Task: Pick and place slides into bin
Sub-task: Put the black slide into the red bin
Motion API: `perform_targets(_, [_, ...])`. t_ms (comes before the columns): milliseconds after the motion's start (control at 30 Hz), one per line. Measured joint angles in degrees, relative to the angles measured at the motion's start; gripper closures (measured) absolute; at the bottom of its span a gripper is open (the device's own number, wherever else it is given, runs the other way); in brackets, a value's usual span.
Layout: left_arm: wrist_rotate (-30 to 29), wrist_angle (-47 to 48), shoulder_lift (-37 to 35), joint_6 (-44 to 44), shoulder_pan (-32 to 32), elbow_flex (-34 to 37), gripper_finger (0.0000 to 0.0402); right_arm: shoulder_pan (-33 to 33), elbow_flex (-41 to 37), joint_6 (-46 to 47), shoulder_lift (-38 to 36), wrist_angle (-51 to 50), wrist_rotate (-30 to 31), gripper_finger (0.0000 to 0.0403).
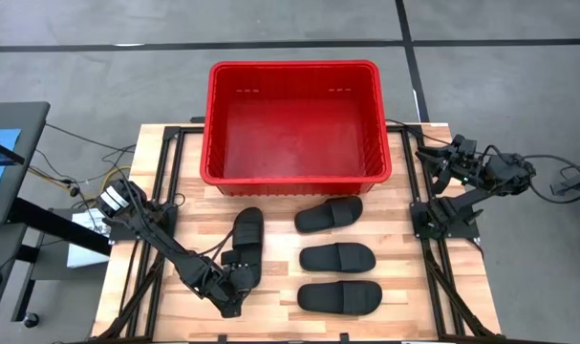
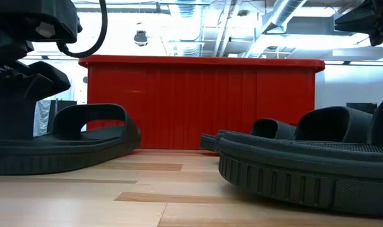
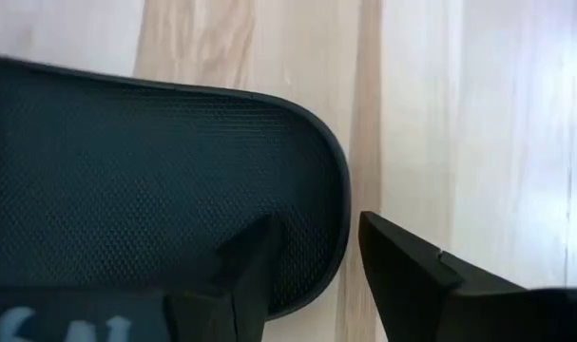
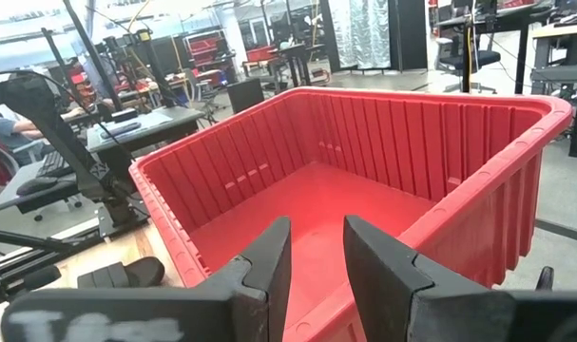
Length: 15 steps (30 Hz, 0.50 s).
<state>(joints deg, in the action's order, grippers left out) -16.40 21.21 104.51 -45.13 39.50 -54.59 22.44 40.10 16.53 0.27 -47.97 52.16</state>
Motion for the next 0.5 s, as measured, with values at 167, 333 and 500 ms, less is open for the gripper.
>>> perform_targets(167, [-0.87, -1.25, 0.17, -4.32, 0.65, 0.04, 0.0317, 0.02, 0.00, -0.01, 0.00, -0.01, -0.02, 0.0312])
perform_targets(333, [-2.90, -2.14, 0.71, -5.99, 2.08, 0.04, 0.0388, 0.00, 0.00, 0.00, 0.00, 0.00, 0.00, 0.0312])
perform_targets(500, [-7.55, -2.08, 1.66, -9.47, 3.79, 0.04, 0.0396, 0.00, 0.00, -0.02, 0.00, -0.02, -0.02, 0.0312])
